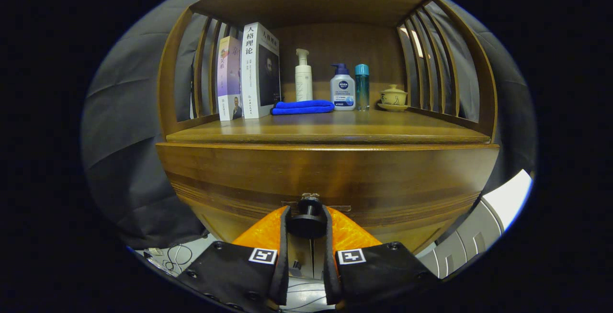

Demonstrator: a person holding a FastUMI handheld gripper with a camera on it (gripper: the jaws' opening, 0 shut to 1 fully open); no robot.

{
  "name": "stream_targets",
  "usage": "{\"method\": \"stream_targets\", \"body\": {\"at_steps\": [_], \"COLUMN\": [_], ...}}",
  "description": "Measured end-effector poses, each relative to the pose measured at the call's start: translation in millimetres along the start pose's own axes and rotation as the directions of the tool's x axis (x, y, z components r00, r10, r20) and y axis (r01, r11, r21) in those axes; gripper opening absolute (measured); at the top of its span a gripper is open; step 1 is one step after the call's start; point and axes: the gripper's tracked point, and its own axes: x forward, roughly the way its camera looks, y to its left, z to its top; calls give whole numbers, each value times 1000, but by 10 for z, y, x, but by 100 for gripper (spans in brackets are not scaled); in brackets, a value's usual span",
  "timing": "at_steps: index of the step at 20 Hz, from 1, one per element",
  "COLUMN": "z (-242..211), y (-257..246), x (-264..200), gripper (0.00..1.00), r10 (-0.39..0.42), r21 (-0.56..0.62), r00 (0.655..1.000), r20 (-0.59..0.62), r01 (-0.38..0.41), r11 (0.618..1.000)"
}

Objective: Pull open the drawer, take out the items inside it, and place them on the countertop above the cabinet.

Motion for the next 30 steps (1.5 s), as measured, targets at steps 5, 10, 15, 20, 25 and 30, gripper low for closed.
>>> {"method": "stream_targets", "body": {"at_steps": [5, 10, 15, 20, 25, 30], "z": [-80, -197, -285, -417, -488, -557], "y": [28, 67, 104, 135, 160, 174], "x": [-237, -555, -829, -1027, -1222, -1351], "gripper": [32, 32, 32, 32, 32, 32], "r10": [13, 43, 48, 75, 78, 92], "r21": [-32, -68, -47, -43, -59, -66], "r00": [1000, 999, 999, 995, 996, 994], "r20": [11, 14, -22, -59, -44, -52], "r01": [-13, -42, -49, -78, -81, -96], "r11": [999, 997, 998, 996, 995, 993]}}
